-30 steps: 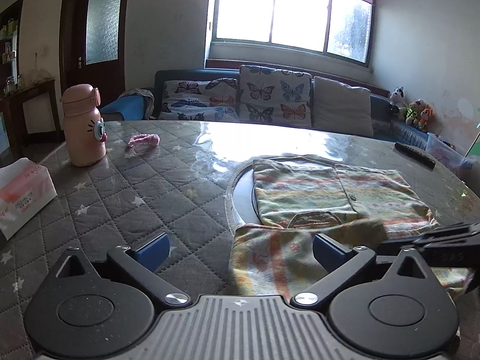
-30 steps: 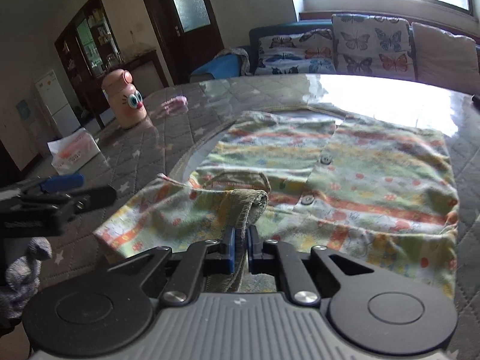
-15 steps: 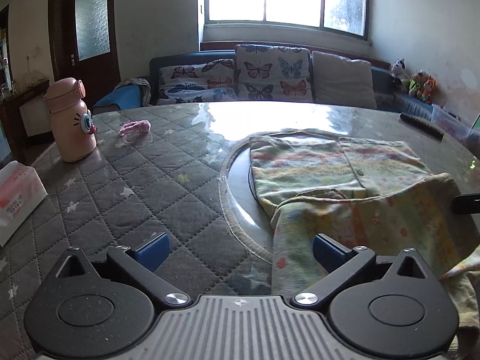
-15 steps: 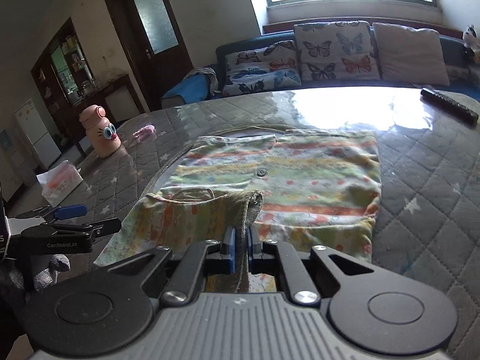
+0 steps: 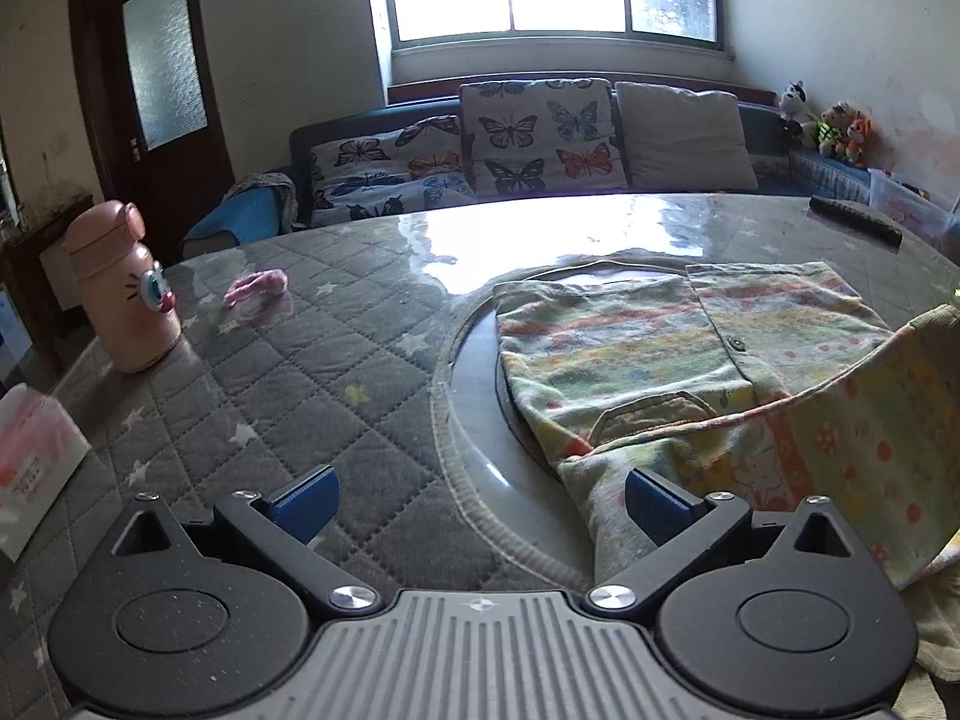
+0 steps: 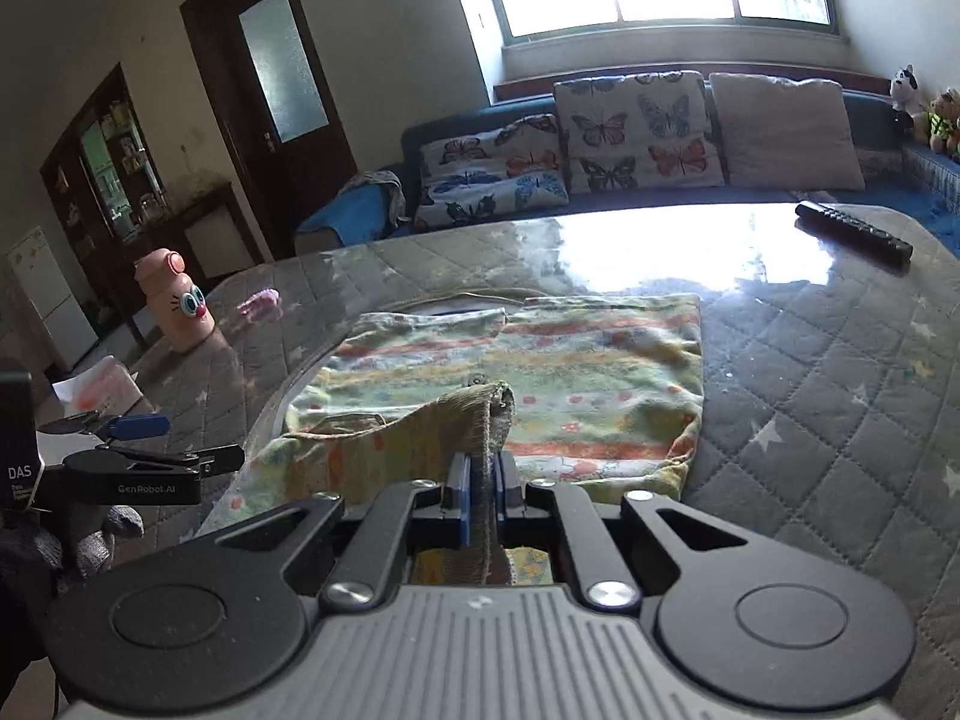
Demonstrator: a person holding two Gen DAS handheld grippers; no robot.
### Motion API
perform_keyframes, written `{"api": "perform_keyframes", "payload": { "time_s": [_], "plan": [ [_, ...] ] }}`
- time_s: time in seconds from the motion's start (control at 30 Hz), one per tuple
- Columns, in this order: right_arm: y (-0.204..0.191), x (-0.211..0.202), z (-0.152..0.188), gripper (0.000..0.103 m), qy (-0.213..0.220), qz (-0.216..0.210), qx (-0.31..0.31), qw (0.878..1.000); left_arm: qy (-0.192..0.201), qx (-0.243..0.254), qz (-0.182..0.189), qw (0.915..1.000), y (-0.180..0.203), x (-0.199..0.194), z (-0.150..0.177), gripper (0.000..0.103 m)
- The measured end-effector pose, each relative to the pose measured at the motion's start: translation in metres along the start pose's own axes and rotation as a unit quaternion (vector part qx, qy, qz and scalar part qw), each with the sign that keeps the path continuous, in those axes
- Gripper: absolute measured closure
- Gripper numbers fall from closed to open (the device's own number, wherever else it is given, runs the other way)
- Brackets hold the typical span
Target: Fold clothes
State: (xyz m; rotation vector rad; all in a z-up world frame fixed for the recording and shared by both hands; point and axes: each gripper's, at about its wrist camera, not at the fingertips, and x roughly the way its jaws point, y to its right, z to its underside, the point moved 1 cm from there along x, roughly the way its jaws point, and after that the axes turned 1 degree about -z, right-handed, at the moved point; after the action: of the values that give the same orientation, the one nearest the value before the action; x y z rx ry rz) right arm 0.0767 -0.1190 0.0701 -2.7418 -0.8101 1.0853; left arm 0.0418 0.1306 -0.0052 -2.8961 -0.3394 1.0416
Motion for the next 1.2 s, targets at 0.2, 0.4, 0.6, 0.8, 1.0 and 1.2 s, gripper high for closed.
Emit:
{"api": "perform_keyframes", "payload": {
  "time_s": [0.2, 0.4, 0.6, 0.8, 1.0, 1.2],
  "plan": [
    [0.016, 0.03, 0.016, 0.096, -0.043, 0.015, 0.023, 0.999, -0.024, 0.042, -0.033, 0.9983, 0.01, 0.027, 0.005, 0.002],
    [0.02, 0.031, 0.016, 0.092, -0.049, 0.022, 0.021, 0.998, -0.015, 0.062, -0.051, 0.9966, 0.01, 0.027, 0.003, 0.003],
    [0.014, 0.03, 0.0, 0.084, -0.026, 0.032, -0.005, 0.999, 0.009, 0.062, -0.035, 0.9974, 0.017, 0.015, -0.009, 0.003],
    [0.01, 0.048, 0.0, 0.084, -0.016, 0.036, -0.025, 0.999, 0.018, 0.075, -0.004, 0.997, 0.034, 0.013, -0.016, 0.009],
    [0.008, 0.068, 0.006, 0.086, -0.029, 0.038, -0.048, 0.998, -0.009, 0.09, -0.019, 0.9958, 0.041, 0.038, -0.008, 0.016],
    [-0.001, 0.045, 0.01, 0.085, -0.028, 0.022, -0.076, 0.996, -0.004, 0.09, -0.019, 0.9957, 0.033, 0.027, 0.0, 0.016]
  ]
}}
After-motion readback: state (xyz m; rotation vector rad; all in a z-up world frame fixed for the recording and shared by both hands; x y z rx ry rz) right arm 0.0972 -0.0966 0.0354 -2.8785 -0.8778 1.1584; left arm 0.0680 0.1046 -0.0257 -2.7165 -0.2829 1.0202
